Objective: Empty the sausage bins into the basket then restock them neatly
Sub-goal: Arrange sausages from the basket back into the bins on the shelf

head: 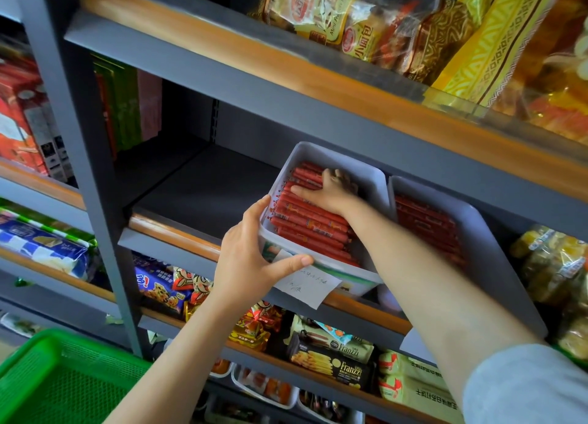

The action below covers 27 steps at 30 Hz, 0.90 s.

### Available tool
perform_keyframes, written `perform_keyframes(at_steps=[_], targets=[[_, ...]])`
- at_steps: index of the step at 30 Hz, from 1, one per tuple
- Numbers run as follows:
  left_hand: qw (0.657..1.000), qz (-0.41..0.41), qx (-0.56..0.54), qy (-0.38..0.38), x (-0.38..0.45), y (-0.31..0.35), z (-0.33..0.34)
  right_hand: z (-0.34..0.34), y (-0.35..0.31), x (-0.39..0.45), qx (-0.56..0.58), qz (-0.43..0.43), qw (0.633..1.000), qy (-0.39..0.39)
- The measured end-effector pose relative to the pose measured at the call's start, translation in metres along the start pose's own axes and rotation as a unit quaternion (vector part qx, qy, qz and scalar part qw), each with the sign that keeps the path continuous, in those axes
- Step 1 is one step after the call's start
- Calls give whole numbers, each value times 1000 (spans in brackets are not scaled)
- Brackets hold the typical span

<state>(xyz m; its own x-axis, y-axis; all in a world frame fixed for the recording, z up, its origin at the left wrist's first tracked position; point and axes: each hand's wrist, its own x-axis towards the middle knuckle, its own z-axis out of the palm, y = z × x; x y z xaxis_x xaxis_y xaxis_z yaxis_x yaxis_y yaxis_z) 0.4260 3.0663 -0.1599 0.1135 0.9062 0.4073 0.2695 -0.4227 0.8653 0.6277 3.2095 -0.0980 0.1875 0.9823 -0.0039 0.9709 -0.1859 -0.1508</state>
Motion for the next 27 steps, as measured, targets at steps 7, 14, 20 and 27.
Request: perform_keyframes(at_steps=[7, 14, 20, 27], targets=[[1000, 0, 2, -1, 0, 2, -1, -2, 1, 0, 71, 6, 997, 17], [1000, -7, -2, -4, 1, -1, 0, -9, -1, -10, 0, -47, 999, 17], [1000, -17, -3, -5, 1, -3, 1, -8, -6, -5, 30, -43, 998, 32], [1000, -15, -3, -8, 1, -4, 1, -6, -8, -6, -4, -22, 1000, 3]])
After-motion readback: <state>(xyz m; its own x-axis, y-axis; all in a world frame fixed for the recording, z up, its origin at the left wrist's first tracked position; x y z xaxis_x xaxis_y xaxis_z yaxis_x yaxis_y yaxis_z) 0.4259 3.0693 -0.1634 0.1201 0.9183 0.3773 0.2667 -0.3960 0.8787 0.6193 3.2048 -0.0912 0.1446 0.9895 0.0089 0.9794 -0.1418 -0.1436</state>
